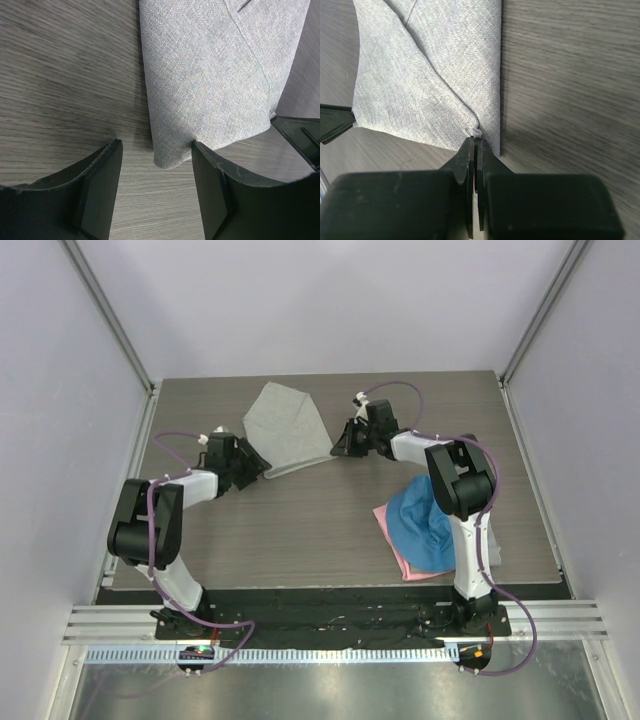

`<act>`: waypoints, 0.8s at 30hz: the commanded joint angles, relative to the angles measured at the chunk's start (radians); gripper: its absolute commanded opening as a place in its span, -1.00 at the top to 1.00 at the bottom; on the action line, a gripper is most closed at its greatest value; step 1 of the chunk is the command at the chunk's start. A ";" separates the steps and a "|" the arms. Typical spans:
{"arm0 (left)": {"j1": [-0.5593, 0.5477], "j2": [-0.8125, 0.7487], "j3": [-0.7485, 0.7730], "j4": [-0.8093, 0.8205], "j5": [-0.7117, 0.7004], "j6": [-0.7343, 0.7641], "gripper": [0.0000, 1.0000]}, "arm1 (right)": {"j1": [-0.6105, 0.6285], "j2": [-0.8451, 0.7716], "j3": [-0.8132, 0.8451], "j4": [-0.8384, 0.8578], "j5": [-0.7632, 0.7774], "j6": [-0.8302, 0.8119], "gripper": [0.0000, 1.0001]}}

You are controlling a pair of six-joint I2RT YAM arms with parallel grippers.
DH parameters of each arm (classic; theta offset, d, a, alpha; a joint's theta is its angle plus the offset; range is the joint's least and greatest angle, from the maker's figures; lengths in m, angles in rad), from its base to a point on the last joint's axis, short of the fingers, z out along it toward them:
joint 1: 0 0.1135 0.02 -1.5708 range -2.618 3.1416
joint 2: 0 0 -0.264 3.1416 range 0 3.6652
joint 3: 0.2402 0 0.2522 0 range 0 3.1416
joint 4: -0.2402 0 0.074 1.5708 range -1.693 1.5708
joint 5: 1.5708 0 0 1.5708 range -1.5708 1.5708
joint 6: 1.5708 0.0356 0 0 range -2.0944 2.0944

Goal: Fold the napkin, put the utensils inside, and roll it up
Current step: Fold the napkin

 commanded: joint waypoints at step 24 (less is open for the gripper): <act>0.026 0.047 -0.065 0.123 0.043 -0.064 -0.01 | 0.005 -0.083 0.086 -0.034 0.004 -0.083 0.05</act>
